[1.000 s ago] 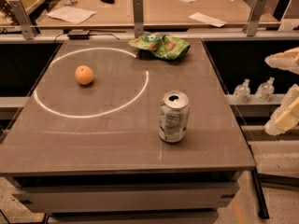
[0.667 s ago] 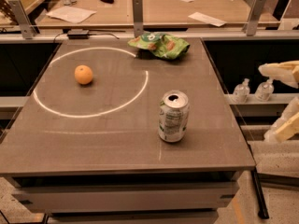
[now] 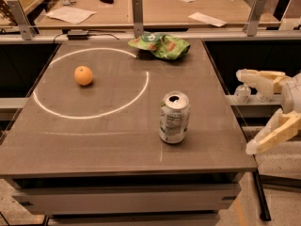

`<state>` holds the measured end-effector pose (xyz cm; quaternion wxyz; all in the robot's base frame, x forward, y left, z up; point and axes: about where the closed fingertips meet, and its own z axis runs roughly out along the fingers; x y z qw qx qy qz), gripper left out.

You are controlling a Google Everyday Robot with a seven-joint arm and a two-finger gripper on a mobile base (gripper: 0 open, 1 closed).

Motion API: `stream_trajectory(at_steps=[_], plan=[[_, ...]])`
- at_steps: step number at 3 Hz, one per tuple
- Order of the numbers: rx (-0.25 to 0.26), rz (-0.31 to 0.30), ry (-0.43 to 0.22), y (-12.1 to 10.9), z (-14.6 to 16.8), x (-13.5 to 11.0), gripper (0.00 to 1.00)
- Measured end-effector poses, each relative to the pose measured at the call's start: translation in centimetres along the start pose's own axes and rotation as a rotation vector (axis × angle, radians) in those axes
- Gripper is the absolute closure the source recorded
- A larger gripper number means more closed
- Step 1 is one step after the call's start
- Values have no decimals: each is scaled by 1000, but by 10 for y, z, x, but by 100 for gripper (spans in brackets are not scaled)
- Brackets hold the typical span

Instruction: Move 7up can near orange

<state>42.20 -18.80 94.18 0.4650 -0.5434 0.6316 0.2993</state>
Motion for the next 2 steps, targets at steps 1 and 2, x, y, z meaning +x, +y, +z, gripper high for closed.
stream_trajectory(at_steps=[1,2], plan=[[-18,4,0,9,26,0,0],[-40,48,14,21,52,8,0]])
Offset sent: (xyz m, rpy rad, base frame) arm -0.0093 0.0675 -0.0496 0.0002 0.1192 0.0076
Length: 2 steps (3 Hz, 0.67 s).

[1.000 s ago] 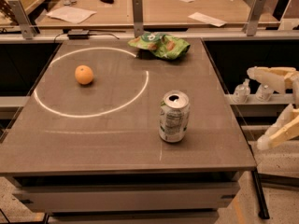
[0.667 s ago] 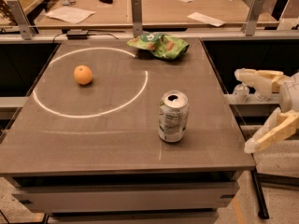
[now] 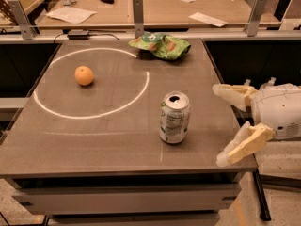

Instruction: Move 7up can near orange

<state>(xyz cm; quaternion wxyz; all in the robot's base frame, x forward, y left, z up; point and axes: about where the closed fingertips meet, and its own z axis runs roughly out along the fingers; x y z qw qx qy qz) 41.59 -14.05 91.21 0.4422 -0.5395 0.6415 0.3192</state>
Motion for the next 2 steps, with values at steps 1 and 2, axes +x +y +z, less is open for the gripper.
stream_trajectory(at_steps=[1,2], plan=[[0,0,0,0,0,0,0],[51,53,-40,9,12,4,0]])
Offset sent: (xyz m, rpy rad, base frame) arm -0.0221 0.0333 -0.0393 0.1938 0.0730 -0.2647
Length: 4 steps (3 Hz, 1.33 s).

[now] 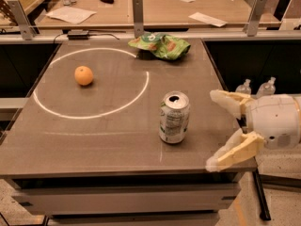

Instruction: Move 7up can near orange

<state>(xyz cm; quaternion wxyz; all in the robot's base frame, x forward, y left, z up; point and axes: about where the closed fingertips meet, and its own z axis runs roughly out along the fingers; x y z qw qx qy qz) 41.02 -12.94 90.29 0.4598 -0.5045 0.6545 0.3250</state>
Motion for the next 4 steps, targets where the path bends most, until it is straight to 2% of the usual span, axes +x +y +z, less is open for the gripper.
stream_trajectory(at_steps=[1,2,4], plan=[[52,29,-73,8,20,4,0],[70,15,-105,8,37,15,0],[83,4,-111,-6,48,39,0]])
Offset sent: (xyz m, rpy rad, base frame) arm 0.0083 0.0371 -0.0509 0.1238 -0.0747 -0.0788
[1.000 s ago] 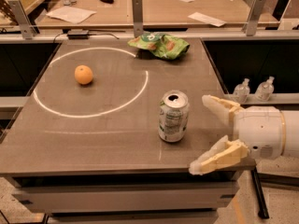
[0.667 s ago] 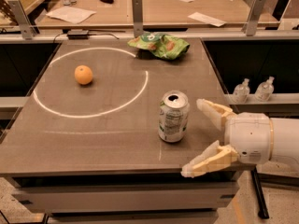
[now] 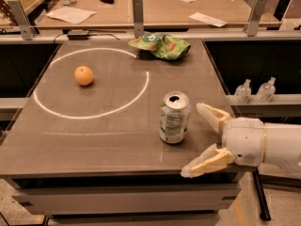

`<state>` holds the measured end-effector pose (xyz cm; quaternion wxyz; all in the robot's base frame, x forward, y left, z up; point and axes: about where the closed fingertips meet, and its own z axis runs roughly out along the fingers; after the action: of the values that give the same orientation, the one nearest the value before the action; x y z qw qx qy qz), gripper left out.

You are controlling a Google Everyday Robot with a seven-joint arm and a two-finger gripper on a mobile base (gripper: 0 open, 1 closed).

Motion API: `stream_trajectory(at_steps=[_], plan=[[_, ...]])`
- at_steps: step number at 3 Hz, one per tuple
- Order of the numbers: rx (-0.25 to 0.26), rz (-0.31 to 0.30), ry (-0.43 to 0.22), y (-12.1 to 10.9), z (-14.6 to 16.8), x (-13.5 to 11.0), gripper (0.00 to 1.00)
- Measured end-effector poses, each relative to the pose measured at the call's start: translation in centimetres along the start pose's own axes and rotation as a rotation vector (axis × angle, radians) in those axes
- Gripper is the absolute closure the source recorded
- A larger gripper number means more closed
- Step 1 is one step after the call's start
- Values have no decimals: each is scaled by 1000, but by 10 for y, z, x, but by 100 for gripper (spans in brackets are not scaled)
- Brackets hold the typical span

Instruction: Move 7up can near orange

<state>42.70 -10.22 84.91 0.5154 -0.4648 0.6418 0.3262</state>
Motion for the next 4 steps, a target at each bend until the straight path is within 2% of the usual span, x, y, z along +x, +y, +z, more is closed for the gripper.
stream_trajectory(at_steps=[2,3,4], plan=[[74,32,-42,-21,-4,5,0],[83,36,-51,-32,0,2,0],[47,28,-66,-36,18,-4,0]])
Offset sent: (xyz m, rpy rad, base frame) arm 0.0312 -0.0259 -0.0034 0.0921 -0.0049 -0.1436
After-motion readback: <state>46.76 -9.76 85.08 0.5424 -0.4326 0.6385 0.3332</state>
